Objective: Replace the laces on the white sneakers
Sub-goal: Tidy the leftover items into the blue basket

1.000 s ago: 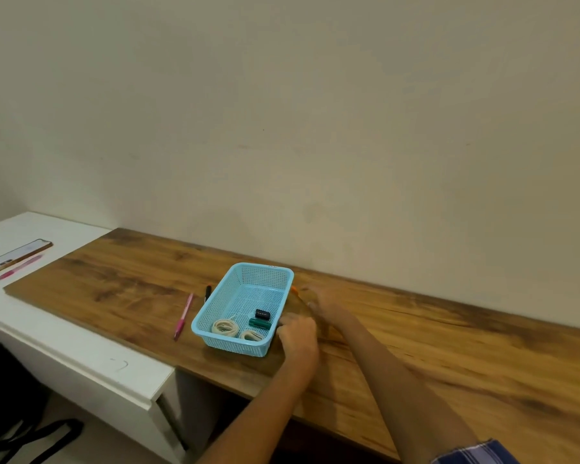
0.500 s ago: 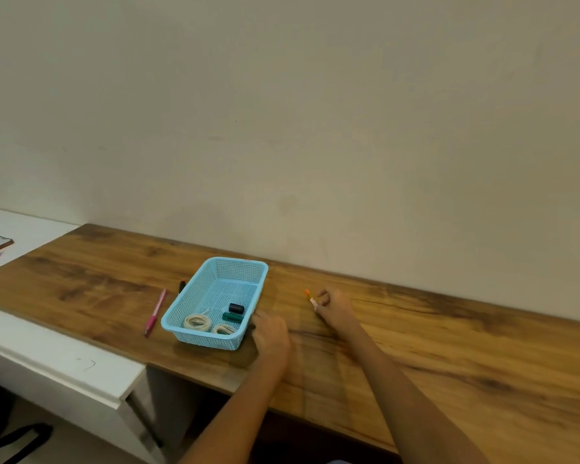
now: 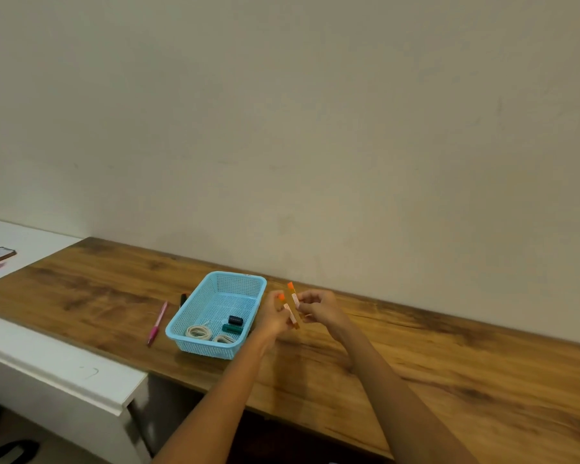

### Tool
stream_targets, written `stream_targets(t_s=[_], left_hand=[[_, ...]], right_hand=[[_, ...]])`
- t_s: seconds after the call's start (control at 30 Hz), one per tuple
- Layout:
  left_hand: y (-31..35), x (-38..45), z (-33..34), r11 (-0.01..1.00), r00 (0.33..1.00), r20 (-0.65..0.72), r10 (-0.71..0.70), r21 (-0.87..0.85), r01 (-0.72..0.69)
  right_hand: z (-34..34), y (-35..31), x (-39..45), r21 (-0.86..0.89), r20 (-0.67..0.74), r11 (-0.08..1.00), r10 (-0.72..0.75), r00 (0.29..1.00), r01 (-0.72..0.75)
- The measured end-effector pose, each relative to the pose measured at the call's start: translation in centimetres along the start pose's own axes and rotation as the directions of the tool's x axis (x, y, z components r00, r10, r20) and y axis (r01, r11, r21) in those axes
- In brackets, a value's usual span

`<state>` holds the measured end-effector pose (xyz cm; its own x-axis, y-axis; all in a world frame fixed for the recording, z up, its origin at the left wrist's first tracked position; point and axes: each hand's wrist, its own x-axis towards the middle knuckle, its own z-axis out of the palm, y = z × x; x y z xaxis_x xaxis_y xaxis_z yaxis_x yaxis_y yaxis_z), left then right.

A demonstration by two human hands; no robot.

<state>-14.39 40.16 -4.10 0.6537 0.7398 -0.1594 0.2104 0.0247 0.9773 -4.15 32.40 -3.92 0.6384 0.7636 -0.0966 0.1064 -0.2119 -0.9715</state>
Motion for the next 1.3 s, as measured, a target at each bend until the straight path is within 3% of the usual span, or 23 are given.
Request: stream_targets(t_s=[0.53,0.67,0.8,0.9,0.97,1.03,1.1,1.13,1.2,1.3], left_hand=[[1.9,1.3,-9.8,0.955,0.983,-0.179,-0.036,-0.297,-0.02],[1.7,2.7,-11.6,0.902,0.968,-0.234,-0.087,-0.432,-0.023],[1.9,4.4,-12.2,0.818,0.957,-0.244,-0.16,-0.576,-0.01],[0.8,6.0,-12.3,0.81,0.949,-0.227,-0.219,-0.584,0.048],[-0.2,7.3,-12.6,0.88,0.944,-0.235,-0.233,-0.464,0.101],[-0.8,8.3,-13.1,0.983,0.927,-0.326,-0.183,-0.056,0.175],[-0.9,8.8,-13.5,0.883,0.934,-0.353,-0.053,0.42,0.21],[-0.6,8.7,-13.5,0.8,0.95,-0.312,-0.018,0.566,0.2],[-0.3,8.7,-13.3,0.694,0.979,-0.203,-0.011,0.703,0.153],[-0.8,8.8,-13.2,0.656,0.992,-0.125,-0.03,0.746,0.114]], right_hand=[[7.4,-6.5,2.2,-0.045,0.195,0.994,-0.087,0.977,0.098],[9.5,-7.2,4.0,-0.07,0.234,0.99,-0.105,0.967,0.124],[10.9,-7.0,5.8,0.007,0.237,0.998,-0.062,0.969,0.062],[11.2,-6.3,7.2,-0.02,0.23,1.0,-0.016,0.973,0.022],[11.2,-5.8,8.3,-0.105,0.195,0.994,0.024,0.98,-0.004],[11.2,-5.5,9.5,-0.263,0.156,0.965,0.057,0.986,-0.014],[11.4,-5.4,10.4,-0.434,0.163,0.901,0.067,0.984,0.01],[11.6,-5.4,10.7,-0.501,0.171,0.865,0.062,0.983,0.033],[12.2,-5.3,11.0,-0.611,0.189,0.788,0.051,0.981,0.077],[13.2,-4.7,11.5,-0.708,0.22,0.697,0.069,0.973,0.111]])
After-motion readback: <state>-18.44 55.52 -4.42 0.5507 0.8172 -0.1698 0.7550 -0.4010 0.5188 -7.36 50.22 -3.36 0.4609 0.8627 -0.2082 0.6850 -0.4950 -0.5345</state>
